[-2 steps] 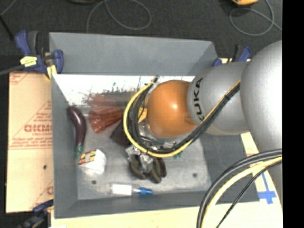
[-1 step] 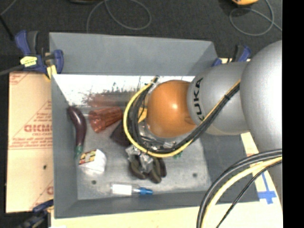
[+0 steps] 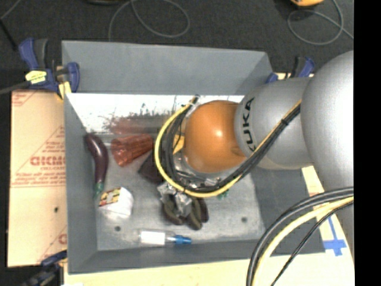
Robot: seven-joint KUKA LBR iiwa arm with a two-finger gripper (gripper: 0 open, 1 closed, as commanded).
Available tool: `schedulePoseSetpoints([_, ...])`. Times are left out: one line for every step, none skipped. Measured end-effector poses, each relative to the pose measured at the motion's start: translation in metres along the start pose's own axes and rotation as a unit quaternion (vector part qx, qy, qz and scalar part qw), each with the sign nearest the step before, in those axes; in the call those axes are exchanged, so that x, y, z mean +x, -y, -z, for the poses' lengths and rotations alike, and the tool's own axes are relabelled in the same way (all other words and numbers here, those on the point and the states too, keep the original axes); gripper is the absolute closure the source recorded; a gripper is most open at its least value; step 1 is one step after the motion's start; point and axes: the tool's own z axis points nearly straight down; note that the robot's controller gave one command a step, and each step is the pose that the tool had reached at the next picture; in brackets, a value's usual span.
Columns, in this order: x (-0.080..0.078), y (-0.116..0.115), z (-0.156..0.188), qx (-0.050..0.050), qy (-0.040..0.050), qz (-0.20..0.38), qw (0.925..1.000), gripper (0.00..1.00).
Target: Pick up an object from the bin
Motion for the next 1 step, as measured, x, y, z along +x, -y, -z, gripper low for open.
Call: schedulePoseSetpoints([0.0000,0.0000,0.0000,0.000,0.0000,0.000,1.0000,1.00])
